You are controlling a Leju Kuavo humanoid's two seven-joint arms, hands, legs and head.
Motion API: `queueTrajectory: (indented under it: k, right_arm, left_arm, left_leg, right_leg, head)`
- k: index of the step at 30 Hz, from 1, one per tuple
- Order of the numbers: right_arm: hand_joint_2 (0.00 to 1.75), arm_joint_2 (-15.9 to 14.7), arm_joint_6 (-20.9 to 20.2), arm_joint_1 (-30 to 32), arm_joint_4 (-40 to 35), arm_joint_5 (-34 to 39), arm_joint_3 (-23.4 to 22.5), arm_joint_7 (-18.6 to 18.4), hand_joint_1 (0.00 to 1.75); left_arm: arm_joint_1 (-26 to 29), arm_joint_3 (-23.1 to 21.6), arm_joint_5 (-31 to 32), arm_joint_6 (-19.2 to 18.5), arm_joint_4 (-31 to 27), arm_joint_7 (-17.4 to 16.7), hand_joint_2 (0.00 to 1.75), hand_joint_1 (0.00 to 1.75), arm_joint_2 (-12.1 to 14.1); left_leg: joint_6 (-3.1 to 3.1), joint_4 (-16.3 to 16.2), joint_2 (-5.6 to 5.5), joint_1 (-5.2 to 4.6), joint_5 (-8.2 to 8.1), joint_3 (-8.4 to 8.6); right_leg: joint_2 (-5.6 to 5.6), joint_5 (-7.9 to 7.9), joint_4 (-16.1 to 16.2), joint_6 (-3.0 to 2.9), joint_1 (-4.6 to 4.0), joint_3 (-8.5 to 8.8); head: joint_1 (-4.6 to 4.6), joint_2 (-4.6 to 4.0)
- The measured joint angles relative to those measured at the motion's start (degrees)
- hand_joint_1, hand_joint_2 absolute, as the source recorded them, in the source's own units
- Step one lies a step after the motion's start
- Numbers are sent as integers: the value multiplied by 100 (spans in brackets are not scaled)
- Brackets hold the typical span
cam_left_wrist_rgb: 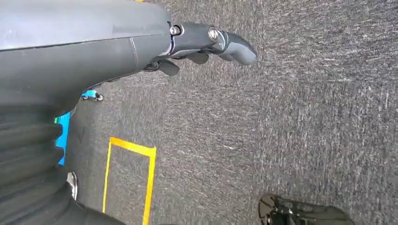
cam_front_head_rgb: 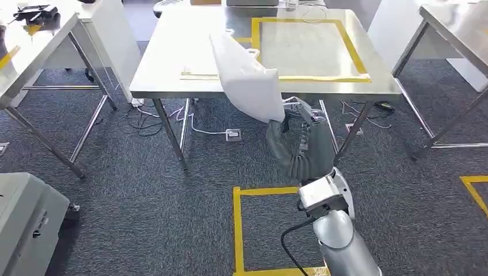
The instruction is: Take the parts from the cabinet and place them on the table.
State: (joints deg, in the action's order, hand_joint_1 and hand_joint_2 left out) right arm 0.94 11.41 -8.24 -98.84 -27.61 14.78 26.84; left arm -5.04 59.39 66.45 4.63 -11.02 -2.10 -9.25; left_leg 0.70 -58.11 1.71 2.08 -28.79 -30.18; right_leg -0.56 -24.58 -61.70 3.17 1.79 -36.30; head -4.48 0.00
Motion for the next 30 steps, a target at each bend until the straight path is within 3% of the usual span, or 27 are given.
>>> queueTrajectory:
  k: [1,2,3,5,6,7,8,10,11,12,13,15,16,17,19,22,23,25,26,27,28,30]
  right_arm:
    - [175,-5,11,4,9,18,0,18,175]
    - [175,-5,29,9,24,26,4,44,175]
    - [175,-9,46,21,33,37,4,50,175]
    - [175,-9,61,1,35,46,4,48,175]
    - [175,-2,59,-25,35,46,7,9,175]
    - [175,0,57,-45,35,46,11,-11,175]
    - [175,0,57,-75,35,46,13,-44,175]
    - [175,2,48,-92,39,44,22,-43,175]
    - [175,2,48,-92,55,42,28,-63,175]
    - [175,2,50,-89,61,37,28,-83,175]
    - [175,4,57,-84,63,37,28,-98,175]
    - [175,13,66,-86,63,35,28,-122,175]
    - [175,15,66,-84,61,35,28,-122,175]
    - [175,22,68,-86,61,24,28,-124,175]
    - [175,28,68,-83,61,15,28,-148,175]
    - [175,28,77,-86,50,-17,28,-161,175]
    - [175,28,79,-101,48,-26,28,-164,175]
    - [175,28,85,-77,48,-26,28,-166,175]
    - [175,28,85,-63,48,-26,28,-166,175]
    - [175,28,85,-55,50,-26,28,-170,175]
    - [175,28,90,-56,50,-26,28,-183,175]
    - [175,28,90,-65,48,-24,28,-225,175]
  left_arm:
    - [3,0,-9,0,0,4,175,0,7]
    - [-2,2,-15,0,0,4,175,0,15]
    - [-1,2,-20,2,-2,4,175,0,20]
    - [-1,2,-22,2,0,2,175,0,17]
    - [-8,2,-22,2,-2,2,175,0,17]
    - [-13,2,-22,2,-2,4,175,0,20]
    - [-16,0,-22,2,0,4,175,0,18]
    - [-5,0,-22,2,0,2,175,0,20]
    - [8,0,-20,2,0,-2,175,0,24]
    - [15,0,-20,2,0,-11,175,0,28]
    - [17,0,-11,2,0,-13,175,0,31]
    - [15,0,9,2,0,-13,175,0,37]
    - [16,0,11,2,0,-13,175,0,44]
    - [11,0,15,0,0,-13,175,0,48]
    - [1,0,24,-2,2,-13,175,0,46]
    - [4,2,37,-18,2,-18,175,0,44]
    - [-2,2,42,-17,-2,-18,175,0,55]
    - [-3,2,42,-35,-2,-24,175,0,55]
    - [4,2,44,-37,0,-26,175,0,55]
    - [10,2,44,-37,0,-28,175,0,55]
    - [9,2,44,-37,0,-29,175,0,55]
    - [4,2,48,-42,0,-28,175,0,52]
  left_leg:
    - [54,-26,-1,-15,-37,-15]
    - [103,-69,-9,-41,-66,-30]
    - [137,-45,-4,-55,-67,-55]
    - [212,21,17,-35,-71,3]
    - [260,4,1,-14,-106,26]
    - [255,-128,-60,-14,-178,-12]
    - [244,-443,-94,-18,-366,-173]
    - [229,-1451,-126,-48,-785,-723]
    - [214,-1794,-133,-62,-847,-936]
    - [191,-1859,-140,-75,-767,-1020]
    - [156,-1668,-143,-91,-562,-979]
    - [54,-681,-163,-129,49,-577]
    - [0,-257,-198,-154,194,-408]
    - [3,-160,-203,-180,121,-358]
    - [-6,-166,-197,-192,132,-353]
    - [-98,-65,-173,-130,184,-290]
    - [-139,-60,-169,-124,179,-282]
    - [-164,-67,-159,-130,161,-284]
    - [-172,-72,-147,-132,152,-284]
    - [-168,-78,-141,-132,139,-278]
    - [-161,-83,-140,-131,128,-266]
    - [-134,-96,-142,-130,87,-216]
  right_leg:
    - [-44,-72,245,14,-2,122]
    - [27,-72,271,-102,-40,108]
    - [37,-95,244,-172,-42,94]
    - [67,-131,228,-261,-61,95]
    - [80,-114,267,-320,-30,127]
    - [79,-127,270,-355,-34,151]
    - [78,-140,270,-394,-41,159]
    - [83,-164,267,-442,-81,169]
    - [97,-176,259,-460,-103,176]
    - [114,-191,252,-472,-121,189]
    - [127,-207,246,-476,-136,211]
    - [151,-248,244,-463,-158,284]
    - [153,-267,244,-449,-154,300]
    - [169,-289,217,-411,-201,293]
    - [179,-277,243,-359,-176,282]
    - [163,-340,184,-259,-185,279]
    - [133,-510,-93,-228,-179,144]
    - [122,-905,-996,-174,-147,-322]
    - [119,-1031,-1413,-155,-142,-550]
    - [115,-994,-1566,-145,-136,-665]
    - [106,-825,-1409,-143,-128,-617]
    - [73,-275,-456,-161,-115,-163]
  head:
    - [-2,-2]
    - [-2,0]
    - [2,0]
    - [0,0]
    - [0,0]
    - [15,0]
    - [18,0]
    - [22,0]
    - [20,0]
    - [22,0]
    - [22,0]
    - [22,0]
    - [22,0]
    - [22,0]
    - [24,0]
    - [15,0]
    - [2,-2]
    - [4,-2]
    - [7,0]
    - [4,0]
    - [4,0]
    - [4,0]
